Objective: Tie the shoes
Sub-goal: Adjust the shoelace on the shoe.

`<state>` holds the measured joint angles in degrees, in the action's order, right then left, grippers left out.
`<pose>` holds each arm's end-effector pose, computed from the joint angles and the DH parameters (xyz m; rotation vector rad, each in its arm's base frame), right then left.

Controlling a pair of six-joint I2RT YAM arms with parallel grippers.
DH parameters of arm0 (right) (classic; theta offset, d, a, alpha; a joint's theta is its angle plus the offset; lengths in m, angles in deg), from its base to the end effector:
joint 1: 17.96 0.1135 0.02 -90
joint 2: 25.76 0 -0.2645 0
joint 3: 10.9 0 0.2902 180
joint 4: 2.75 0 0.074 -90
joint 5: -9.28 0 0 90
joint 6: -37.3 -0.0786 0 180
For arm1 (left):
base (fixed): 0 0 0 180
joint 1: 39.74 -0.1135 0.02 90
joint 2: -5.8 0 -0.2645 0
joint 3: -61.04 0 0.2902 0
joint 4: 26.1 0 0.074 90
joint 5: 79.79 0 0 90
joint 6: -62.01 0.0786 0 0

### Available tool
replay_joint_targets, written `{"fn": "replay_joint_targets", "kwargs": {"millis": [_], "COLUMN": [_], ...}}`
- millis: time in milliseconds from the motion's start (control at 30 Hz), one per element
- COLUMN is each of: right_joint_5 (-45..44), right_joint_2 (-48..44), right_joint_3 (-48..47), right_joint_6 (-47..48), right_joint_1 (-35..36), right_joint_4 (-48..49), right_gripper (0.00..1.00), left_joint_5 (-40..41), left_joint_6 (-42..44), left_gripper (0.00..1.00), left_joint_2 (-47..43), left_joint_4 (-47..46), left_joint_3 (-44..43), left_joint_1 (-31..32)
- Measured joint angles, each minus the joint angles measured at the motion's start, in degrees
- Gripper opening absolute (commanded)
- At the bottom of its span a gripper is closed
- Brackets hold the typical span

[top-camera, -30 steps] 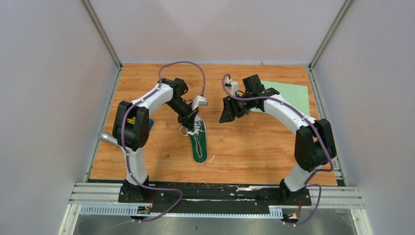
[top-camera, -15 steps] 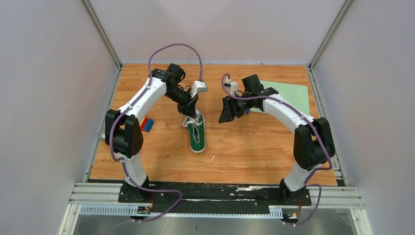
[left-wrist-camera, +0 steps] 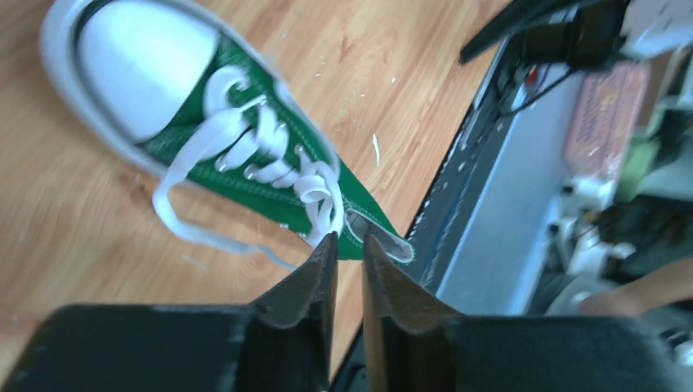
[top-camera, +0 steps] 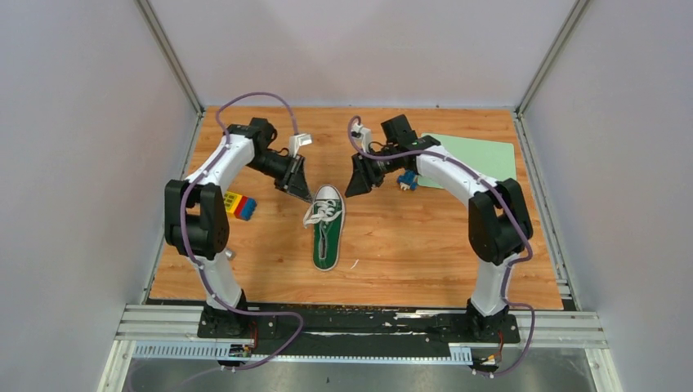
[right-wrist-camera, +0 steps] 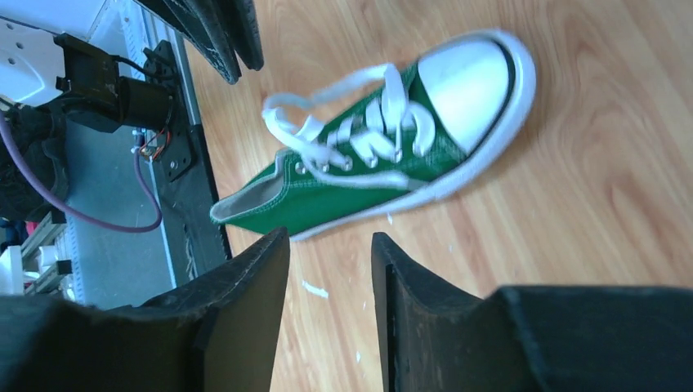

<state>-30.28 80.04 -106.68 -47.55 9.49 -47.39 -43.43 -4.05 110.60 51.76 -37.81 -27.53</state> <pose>0.3710 0.2610 0.2163 -1.0283 2.2221 1.2681 0.3670 -0.1442 0.2192 0.8889 2.4907 -1.3149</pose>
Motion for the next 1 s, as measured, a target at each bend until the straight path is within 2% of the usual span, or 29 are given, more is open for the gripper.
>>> {"fn": "replay_joint_targets", "kwargs": {"millis": [167, 200, 333, 433, 467, 567, 633, 767, 900, 1000], "right_joint_5": [0.22, 0.17, -0.46, -2.19, -2.95, -5.29, -6.29, -7.61, -8.92, -9.92], "right_joint_2": [8.87, 10.34, 12.85, 12.85, 12.85, 12.85, 12.92, 13.86, 15.3, 16.06], "right_joint_3": [-8.59, -9.77, -11.54, -11.61, -11.63, -11.74, -12.04, -13.86, -15.72, -16.57], "right_joint_6": [2.97, 3.67, 7.85, 11.58, 12.55, 15.21, 16.46, 19.19, 21.62, 23.15], "right_joint_1": [4.59, 5.6, 9.16, 11.39, 12.0, 13.51, 13.88, 13.9, 13.97, 14.23], "right_joint_4": [1.33, 1.42, 1.36, 1.14, 1.11, 0.72, 0.52, -0.35, -1.97, -3.41], "right_gripper": [0.44, 0.45, 0.49, 0.49, 0.49, 0.49, 0.48, 0.38, 0.37, 0.38], "left_joint_5": [-0.63, 0.35, 7.78, 13.14, 14.43, 18.34, 18.51, 17.97, 18.34, 18.14], "left_joint_6": [-8.28, -9.18, -12.31, -16.09, -17.73, -25.38, -29.07, -35.04, -38.16, -39.54], "left_gripper": [0.48, 0.54, 0.61, 0.83, 0.84, 0.76, 0.73, 0.72, 0.71, 0.69], "left_joint_2": [0.68, 0.61, -3.19, -14.64, -19.23, -33.22, -36.39, -35.04, -32.89, -33.03], "left_joint_4": [-2.03, -2.54, -5.22, -13.11, -15.76, -22.64, -24.74, -28.7, -28.37, -28.83], "left_joint_3": [2.29, 2.27, 2.43, 7.78, 10.25, 17.29, 19.28, 24.96, 31.65, 32.35], "left_joint_1": [-7.02, -7.67, -9.01, -9.6, -9.68, -9.73, -9.73, -9.73, -9.79, -9.77]}}
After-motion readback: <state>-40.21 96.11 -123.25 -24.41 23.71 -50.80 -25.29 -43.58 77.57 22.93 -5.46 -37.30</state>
